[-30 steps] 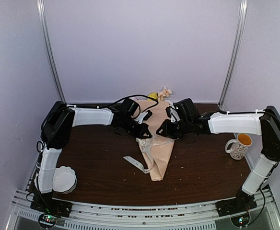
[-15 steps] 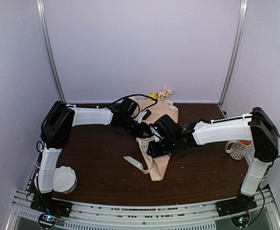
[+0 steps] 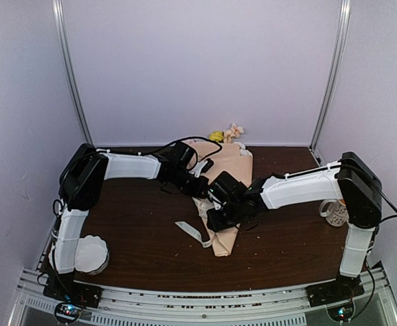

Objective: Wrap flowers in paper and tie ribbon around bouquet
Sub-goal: Cross the ribbon over the folded bouquet.

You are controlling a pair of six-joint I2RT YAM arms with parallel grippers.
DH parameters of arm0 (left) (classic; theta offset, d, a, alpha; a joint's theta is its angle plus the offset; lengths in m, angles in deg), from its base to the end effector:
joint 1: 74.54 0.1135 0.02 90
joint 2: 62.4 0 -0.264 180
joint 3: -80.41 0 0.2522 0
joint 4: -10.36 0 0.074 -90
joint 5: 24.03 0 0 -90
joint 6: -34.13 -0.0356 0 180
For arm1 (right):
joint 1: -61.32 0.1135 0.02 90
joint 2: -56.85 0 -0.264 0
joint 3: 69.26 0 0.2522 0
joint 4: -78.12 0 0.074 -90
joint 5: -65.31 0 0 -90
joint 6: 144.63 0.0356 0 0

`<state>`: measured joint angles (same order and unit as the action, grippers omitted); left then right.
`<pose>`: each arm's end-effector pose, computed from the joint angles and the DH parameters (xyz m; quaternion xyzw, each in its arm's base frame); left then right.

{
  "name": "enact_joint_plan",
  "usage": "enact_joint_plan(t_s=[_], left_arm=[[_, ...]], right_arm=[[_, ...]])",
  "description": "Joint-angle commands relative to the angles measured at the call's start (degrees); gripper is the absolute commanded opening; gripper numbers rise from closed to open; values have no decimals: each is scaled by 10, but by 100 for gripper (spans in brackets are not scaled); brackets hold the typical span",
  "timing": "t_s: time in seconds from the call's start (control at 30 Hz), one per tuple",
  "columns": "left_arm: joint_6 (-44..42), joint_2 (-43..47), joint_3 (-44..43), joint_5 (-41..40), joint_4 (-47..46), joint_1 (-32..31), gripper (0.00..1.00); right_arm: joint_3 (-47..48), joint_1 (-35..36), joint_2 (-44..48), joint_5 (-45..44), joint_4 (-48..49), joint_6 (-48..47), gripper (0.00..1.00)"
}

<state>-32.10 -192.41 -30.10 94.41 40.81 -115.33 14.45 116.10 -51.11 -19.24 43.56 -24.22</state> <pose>0.3639 -0.3364 0.1509 0.2180 0.8883 -0.3724 0.1574 0.2210 0.3189 0.1674 -0.2156 0.9377 0.2155 0.1667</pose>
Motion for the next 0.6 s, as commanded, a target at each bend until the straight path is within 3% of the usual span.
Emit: enact_joint_plan(t_s=[0.0,0.13,0.23,0.37,0.57], left_arm=[[0,-12,6,-1,-22,5,0],[2,-15,8,0,-25,5,0],[2,-15,12,0,-25,6,0],[2,-16,19,-7,-25,9,0],[-2,-18,24,-17,-20,13,0]], right_arm=[[20,3,-17,28,20,6,29],[38,3,-32,37,25,1,26],[46,2,-32,35,18,2,11],[35,2,-4,57,23,4,1],[-7,0,80,147,65,19,0]])
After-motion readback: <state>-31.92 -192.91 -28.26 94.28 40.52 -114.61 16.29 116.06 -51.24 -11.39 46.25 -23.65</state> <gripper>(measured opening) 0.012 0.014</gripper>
